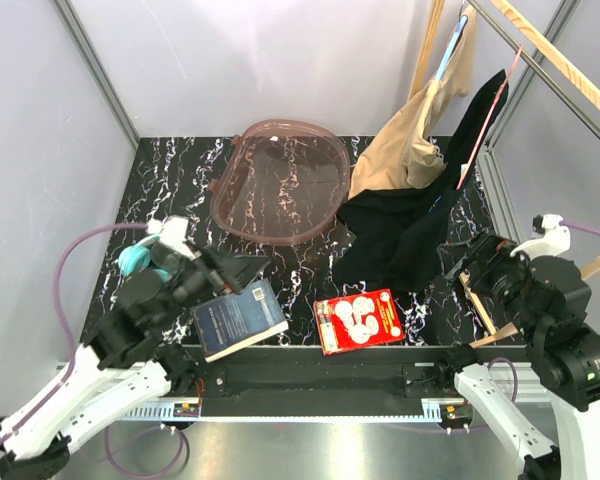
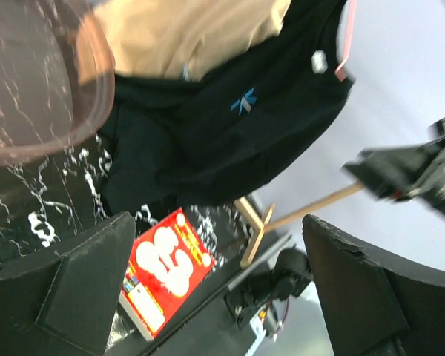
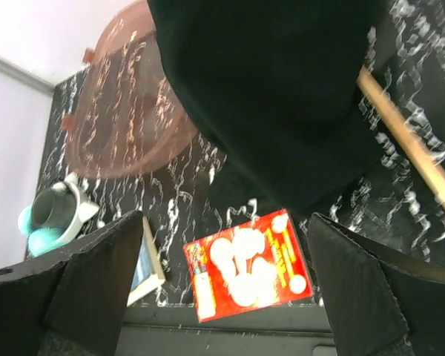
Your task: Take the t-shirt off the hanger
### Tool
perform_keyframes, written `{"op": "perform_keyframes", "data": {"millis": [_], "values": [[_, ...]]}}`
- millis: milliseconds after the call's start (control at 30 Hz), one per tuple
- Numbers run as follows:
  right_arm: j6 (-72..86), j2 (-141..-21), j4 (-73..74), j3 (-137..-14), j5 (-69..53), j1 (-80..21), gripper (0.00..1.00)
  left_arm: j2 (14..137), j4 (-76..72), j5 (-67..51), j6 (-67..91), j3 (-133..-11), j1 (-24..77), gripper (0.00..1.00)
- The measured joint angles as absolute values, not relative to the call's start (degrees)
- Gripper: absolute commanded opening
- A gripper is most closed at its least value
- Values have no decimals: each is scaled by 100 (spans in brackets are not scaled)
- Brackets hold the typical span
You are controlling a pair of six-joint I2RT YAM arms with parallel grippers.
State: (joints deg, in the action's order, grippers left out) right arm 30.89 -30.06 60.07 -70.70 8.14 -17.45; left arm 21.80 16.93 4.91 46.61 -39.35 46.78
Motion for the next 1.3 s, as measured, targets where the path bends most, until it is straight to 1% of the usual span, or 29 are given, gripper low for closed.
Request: {"op": "perform_keyframes", "data": {"millis": [100,233,533,700,767,900,1067,1200,1300], "values": [[2932,-3330,6053,-7485,1083,-1745,100,3249,1833,274,4630,-4484,4678,99],[2740,-3778,6292,-8130,1612,-1745,100,5057,1890,154,4364,-5826,4845,99],[2493,-4652,6659,-9404,2613,-1745,100,8344,1894,576,3183,-9220,6383,93],[2421,-4941,6845,-9918,2834,-1745,100,9679,1586,829,2510,-10575,6818,89],[2421,-4958,6912,-9994,2853,-1745,100,10071,1472,891,2305,-10899,6910,84],[2421,-4956,7059,-10095,2912,-1745,100,10737,1291,967,1994,-11402,7004,80],[2340,-4954,7207,-10158,2998,-1745,100,11056,1046,1100,1855,-11557,7008,77],[2241,-4952,7238,-10178,3017,-1745,100,11198,687,1227,1765,-11601,7006,71],[2163,-4943,7244,-10178,3057,-1745,100,11349,561,1291,1680,-11747,7000,69]]}}
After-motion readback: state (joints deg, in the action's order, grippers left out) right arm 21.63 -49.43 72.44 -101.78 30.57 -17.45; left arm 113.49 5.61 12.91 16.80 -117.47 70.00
